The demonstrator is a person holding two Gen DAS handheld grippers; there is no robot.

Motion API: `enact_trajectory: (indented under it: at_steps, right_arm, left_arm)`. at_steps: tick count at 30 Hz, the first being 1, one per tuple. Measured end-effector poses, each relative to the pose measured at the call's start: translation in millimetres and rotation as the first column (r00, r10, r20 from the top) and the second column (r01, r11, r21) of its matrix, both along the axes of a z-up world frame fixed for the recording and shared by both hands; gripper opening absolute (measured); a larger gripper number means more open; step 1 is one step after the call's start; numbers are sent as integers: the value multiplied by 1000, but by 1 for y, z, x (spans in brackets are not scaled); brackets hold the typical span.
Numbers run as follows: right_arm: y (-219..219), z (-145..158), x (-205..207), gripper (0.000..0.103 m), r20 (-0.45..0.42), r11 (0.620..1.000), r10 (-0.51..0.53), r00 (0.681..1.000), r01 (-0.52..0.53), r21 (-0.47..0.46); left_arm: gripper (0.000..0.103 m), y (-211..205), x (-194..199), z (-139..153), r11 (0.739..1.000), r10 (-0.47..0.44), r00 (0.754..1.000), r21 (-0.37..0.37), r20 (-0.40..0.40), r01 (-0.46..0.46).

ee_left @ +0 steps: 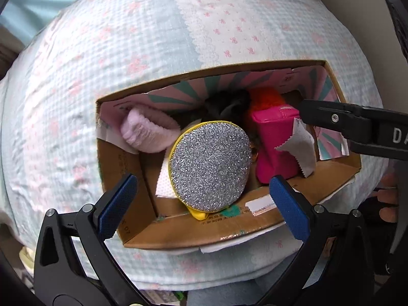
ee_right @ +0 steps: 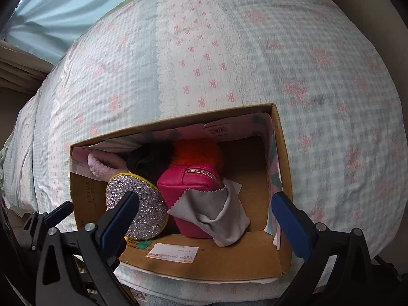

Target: Organize soft objects

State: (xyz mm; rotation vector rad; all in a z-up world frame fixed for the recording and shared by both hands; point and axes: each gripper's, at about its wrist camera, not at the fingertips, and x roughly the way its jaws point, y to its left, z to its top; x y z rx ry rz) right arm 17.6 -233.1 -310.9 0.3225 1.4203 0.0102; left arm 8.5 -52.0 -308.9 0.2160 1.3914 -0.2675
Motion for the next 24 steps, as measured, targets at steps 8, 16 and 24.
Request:
enact_trajectory:
  at_steps: [8,16,24]
  right_arm:
    - [-1,51,-9,103,61,1000,10,998,-9,-20]
    - [3,153,-23,103,223,989,100,970,-73,-127]
    - [15,251,-40,103,397,975,146,906,-63,-214]
  left_arm:
    - [103,11,-6,52,999,36,998,-33,56,-34]
    - [103,31,-10,152,992,116,962,-85,248,-98]
    - [103,54,-21,261,975,209,847,-170,489,-143]
